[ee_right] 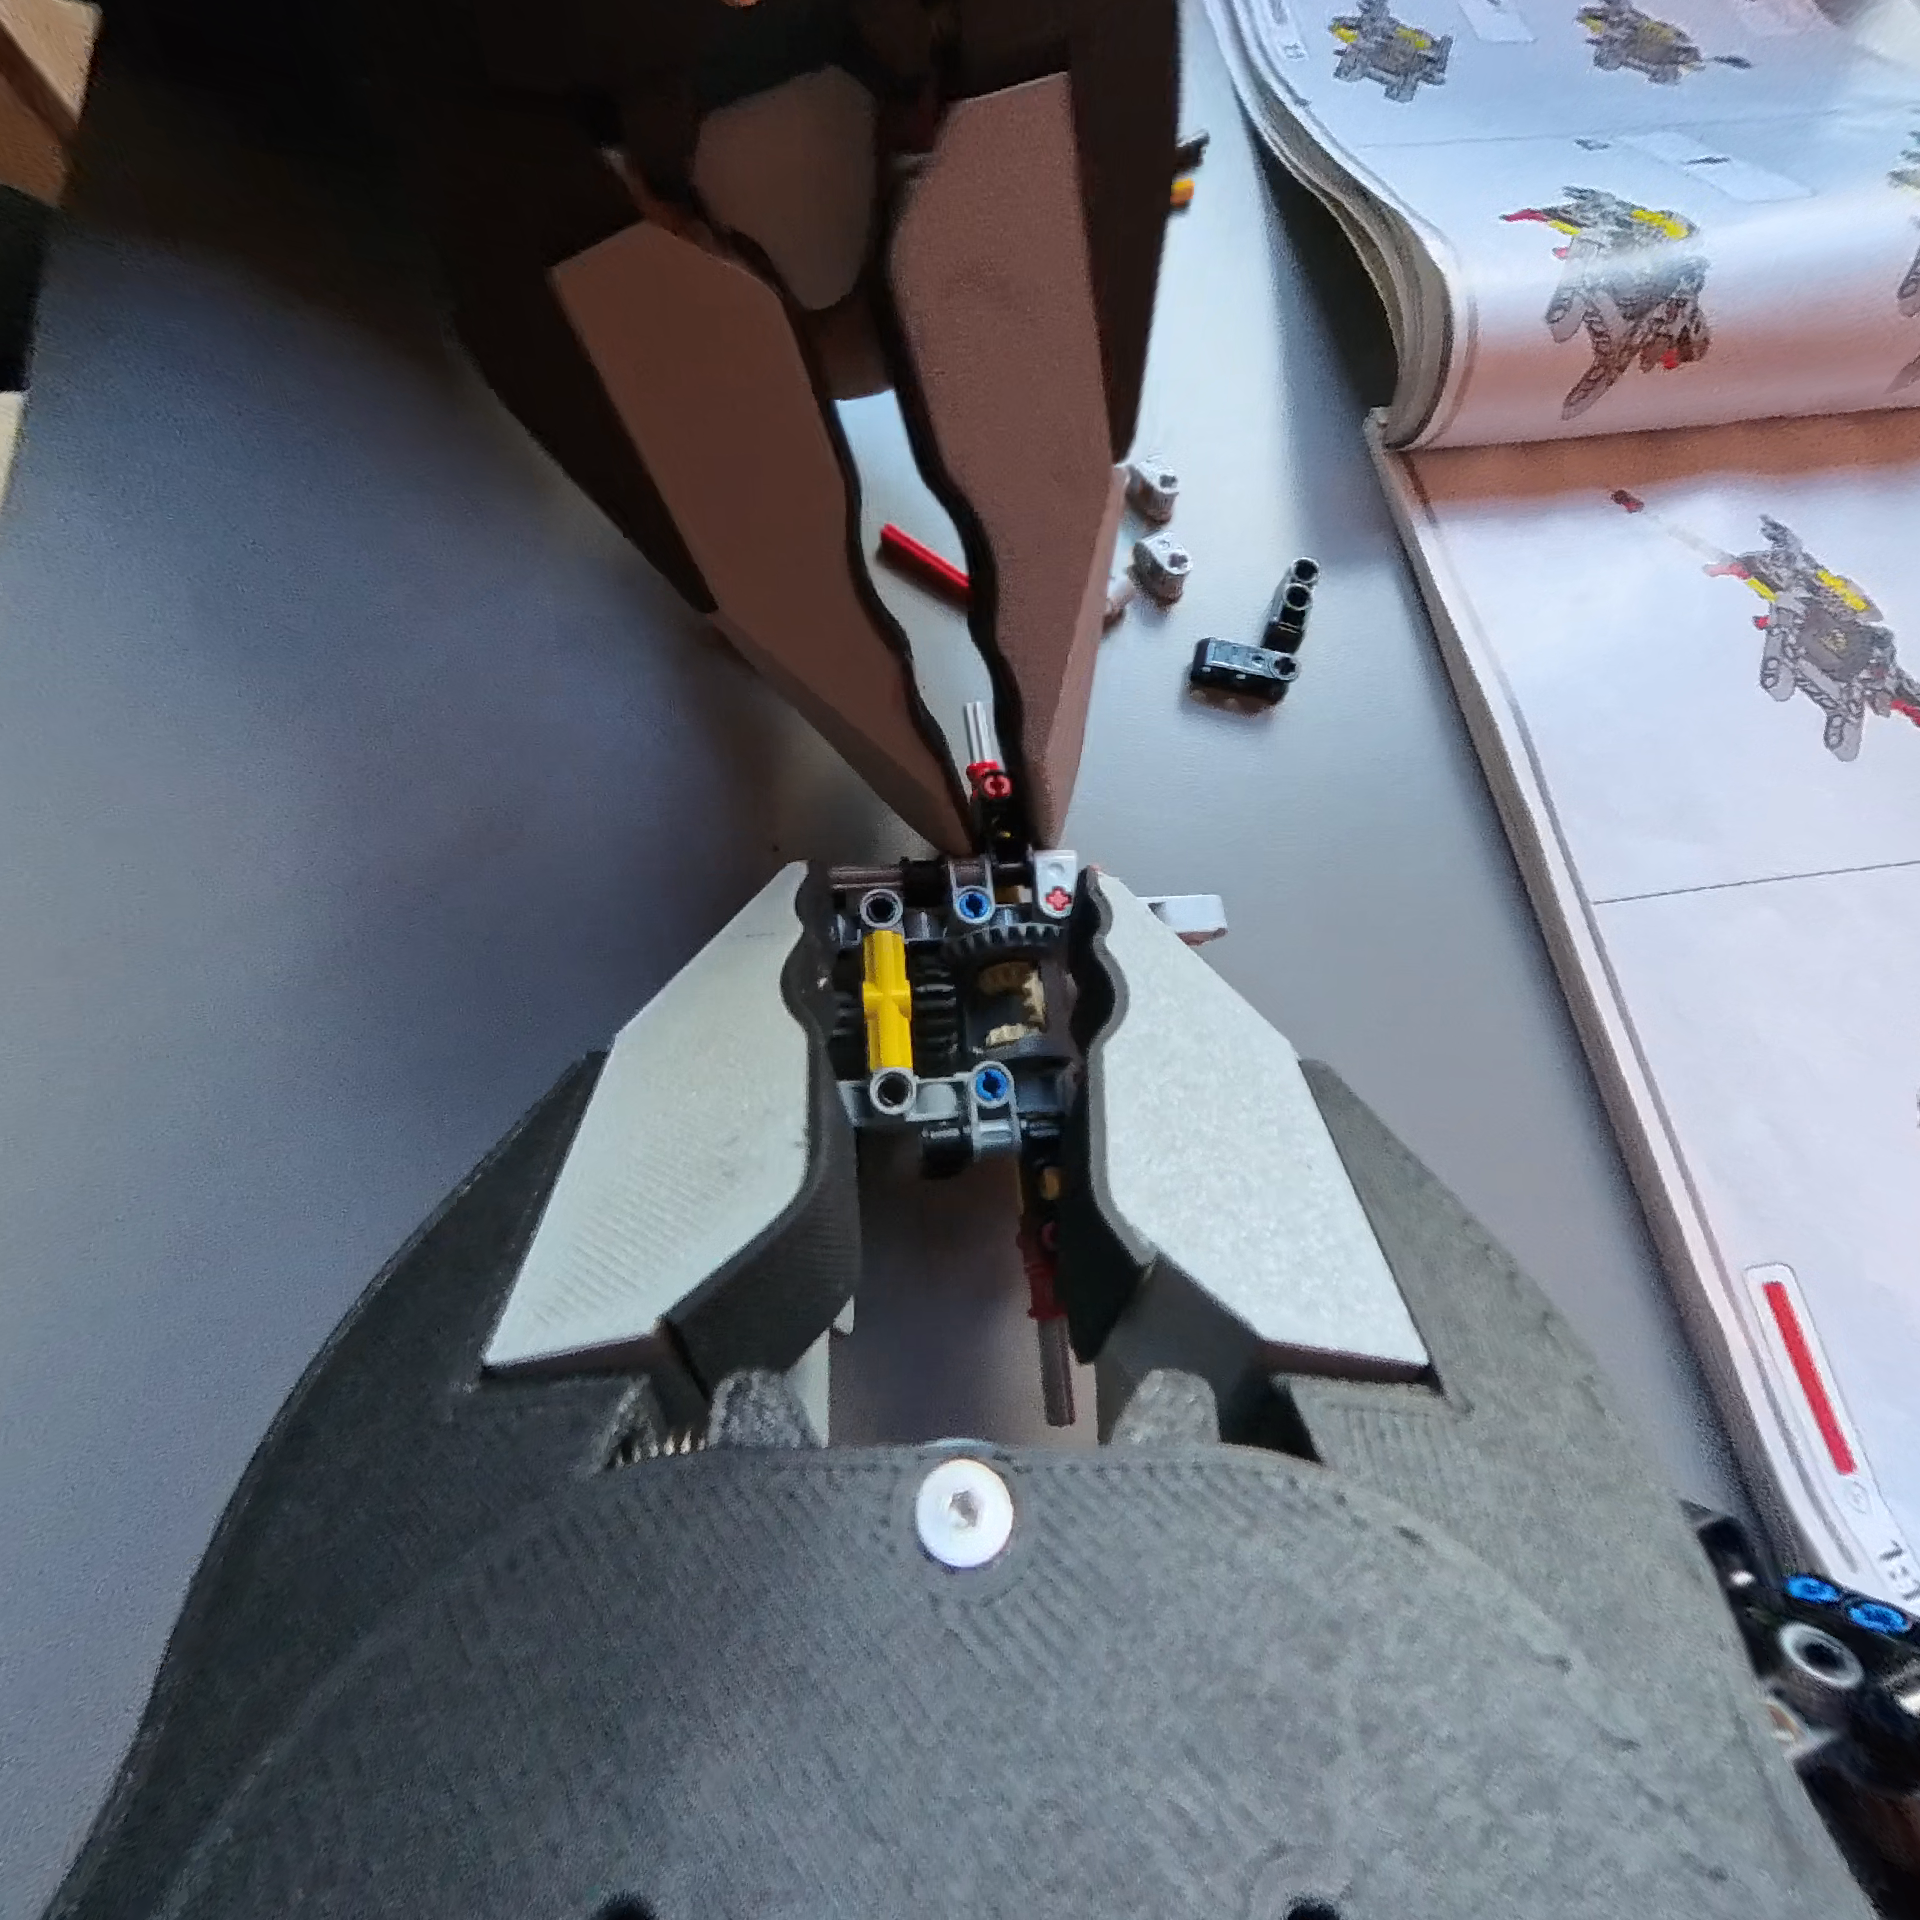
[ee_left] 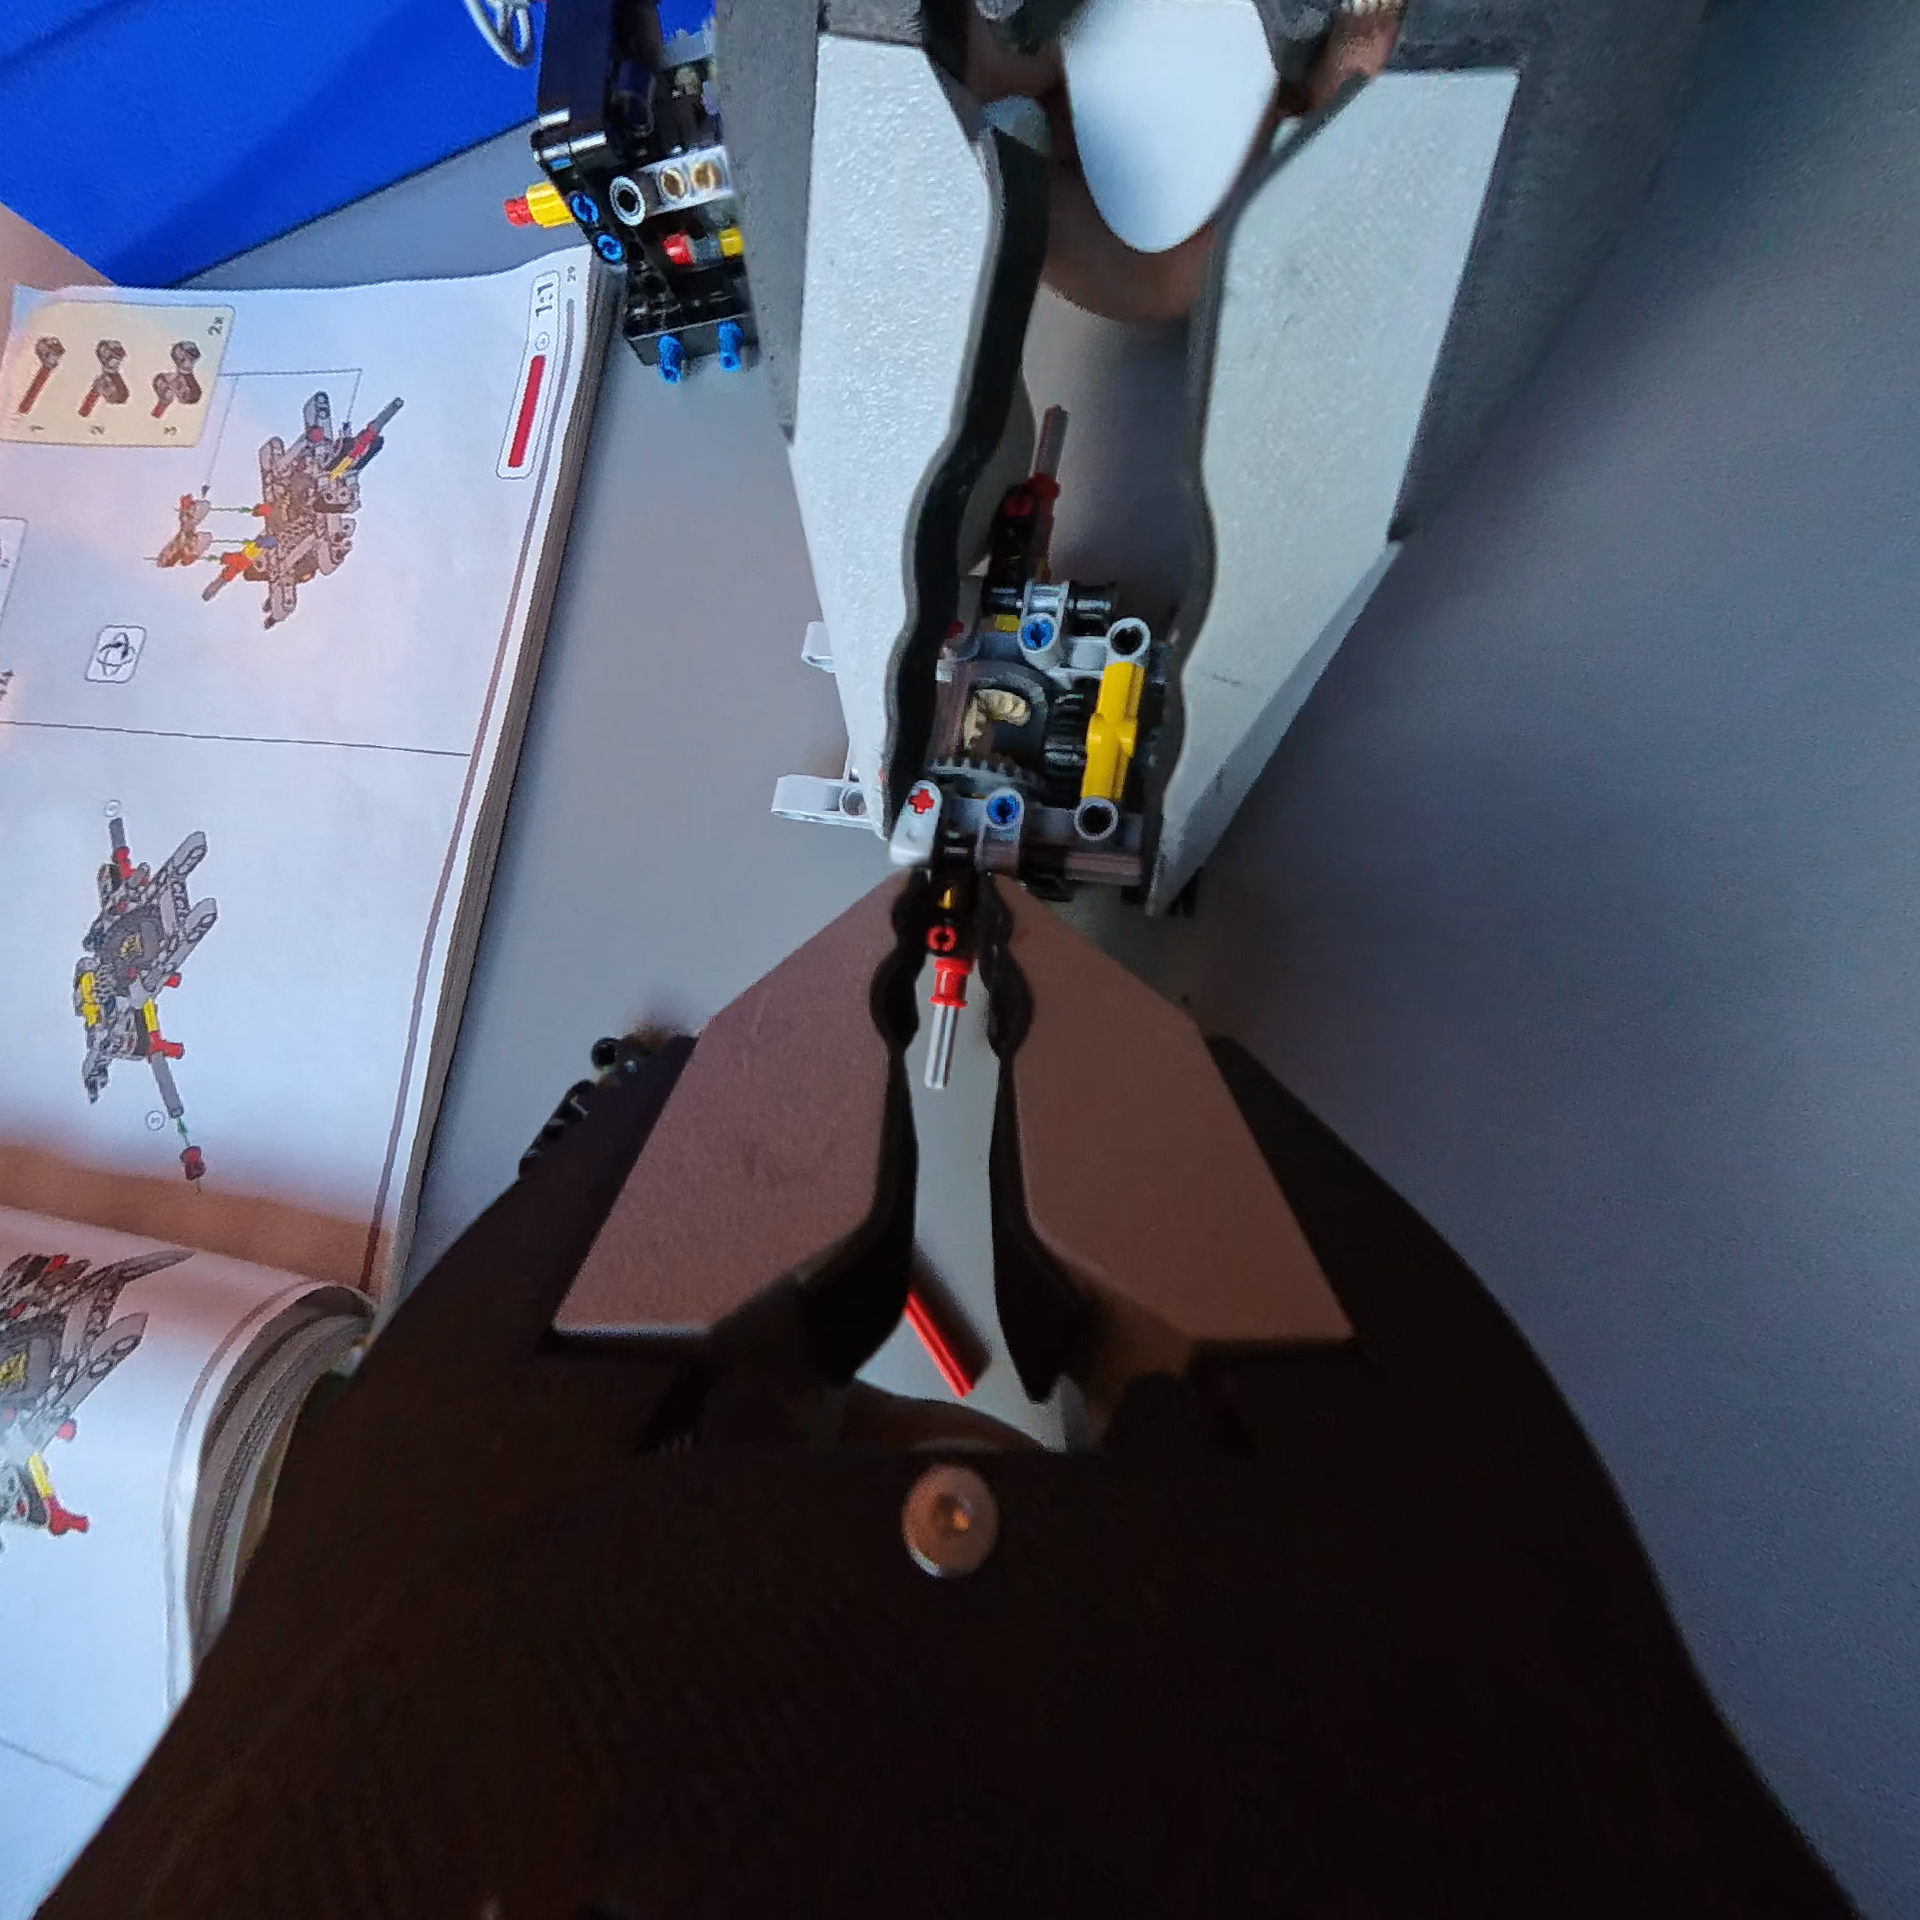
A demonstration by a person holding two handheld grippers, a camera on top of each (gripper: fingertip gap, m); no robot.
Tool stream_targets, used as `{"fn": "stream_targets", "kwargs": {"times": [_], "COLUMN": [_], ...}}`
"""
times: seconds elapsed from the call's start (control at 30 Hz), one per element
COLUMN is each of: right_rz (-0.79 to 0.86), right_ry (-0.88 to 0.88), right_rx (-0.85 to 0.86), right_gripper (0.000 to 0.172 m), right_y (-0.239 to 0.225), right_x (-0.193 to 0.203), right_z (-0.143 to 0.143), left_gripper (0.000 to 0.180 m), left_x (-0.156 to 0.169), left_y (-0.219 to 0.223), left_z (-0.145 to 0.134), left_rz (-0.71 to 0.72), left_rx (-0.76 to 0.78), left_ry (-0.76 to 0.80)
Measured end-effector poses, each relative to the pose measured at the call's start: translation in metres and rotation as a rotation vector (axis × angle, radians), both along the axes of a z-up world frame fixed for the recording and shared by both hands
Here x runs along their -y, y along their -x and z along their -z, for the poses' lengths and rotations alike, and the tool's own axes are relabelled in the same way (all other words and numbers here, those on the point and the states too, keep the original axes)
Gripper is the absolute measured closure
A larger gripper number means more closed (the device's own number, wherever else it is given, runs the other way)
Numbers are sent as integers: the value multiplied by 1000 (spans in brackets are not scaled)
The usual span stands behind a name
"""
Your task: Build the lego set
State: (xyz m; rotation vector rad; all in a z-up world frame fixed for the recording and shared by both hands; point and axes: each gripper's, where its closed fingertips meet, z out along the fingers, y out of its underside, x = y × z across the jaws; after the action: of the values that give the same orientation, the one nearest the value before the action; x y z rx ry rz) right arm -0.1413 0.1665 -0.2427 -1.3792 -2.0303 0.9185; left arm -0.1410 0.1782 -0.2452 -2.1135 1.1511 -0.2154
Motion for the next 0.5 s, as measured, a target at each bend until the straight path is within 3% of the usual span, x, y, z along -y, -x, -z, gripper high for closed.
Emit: {"fn": "stream_targets", "kwargs": {"times": [0.5], "right_rz": [-54], "right_ry": [-5], "right_rx": [-64], "right_gripper": [127], "right_y": [-3], "right_x": [3], "right_z": [-2], "left_gripper": [166], "left_x": [5], "left_y": [13], "left_z": [-12], "left_rz": [5], "left_rx": [131], "left_ry": [98]}}
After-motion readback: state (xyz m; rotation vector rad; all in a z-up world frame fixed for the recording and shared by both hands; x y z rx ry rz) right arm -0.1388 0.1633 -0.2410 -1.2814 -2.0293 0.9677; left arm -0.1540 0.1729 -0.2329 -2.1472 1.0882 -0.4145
